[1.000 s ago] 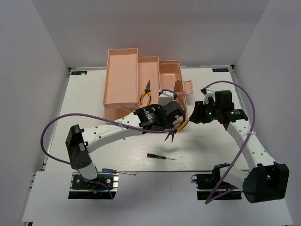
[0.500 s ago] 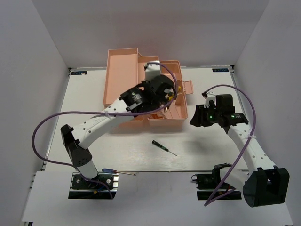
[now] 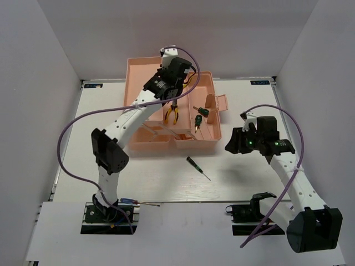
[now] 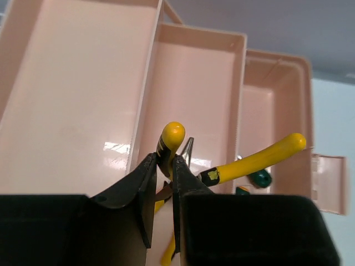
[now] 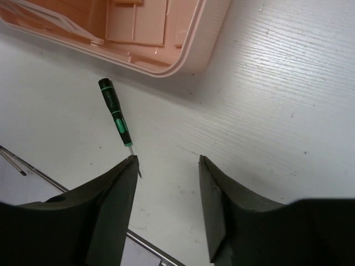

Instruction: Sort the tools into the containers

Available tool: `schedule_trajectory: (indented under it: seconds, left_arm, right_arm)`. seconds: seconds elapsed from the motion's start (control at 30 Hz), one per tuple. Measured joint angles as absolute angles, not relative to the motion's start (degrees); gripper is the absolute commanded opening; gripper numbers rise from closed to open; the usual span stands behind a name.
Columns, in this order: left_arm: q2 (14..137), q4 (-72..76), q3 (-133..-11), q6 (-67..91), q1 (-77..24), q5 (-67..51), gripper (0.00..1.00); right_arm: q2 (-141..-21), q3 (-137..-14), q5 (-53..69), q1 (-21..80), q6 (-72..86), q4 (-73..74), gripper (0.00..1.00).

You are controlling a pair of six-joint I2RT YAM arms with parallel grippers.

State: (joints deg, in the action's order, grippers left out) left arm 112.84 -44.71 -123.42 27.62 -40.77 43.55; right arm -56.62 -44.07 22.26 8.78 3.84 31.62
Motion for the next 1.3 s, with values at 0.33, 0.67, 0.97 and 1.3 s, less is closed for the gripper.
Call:
schedule_trajectory:
  seconds: [0.33, 0.67, 0.97, 1.3]
  left_arm:
    - [120.64, -45.1, -129.32, 25.04, -37.5, 34.54, 0.71]
    - [93.91, -41.71, -106.98, 22.65, -40.6, 26.98, 0.08]
    - [49.12, -49.19, -71.48, 26.61, -42.52, 10.44, 0.51]
    - [46.26, -61.8, -58.5, 36.8, -42.65, 6.39, 0.59]
  right_arm:
    - [-61.43, -44.14, 35.2, 9.13, -14.52, 37.06, 0.77]
    - [-64.88, -37.76, 36.47, 21.63, -26.3, 32.29, 0.68]
    - [-72.01, -31.33, 19.64, 31.83, -18.09, 14.55, 0.68]
    - [-81.12, -34.81, 7.68, 38.17, -11.44, 2.83, 0.63]
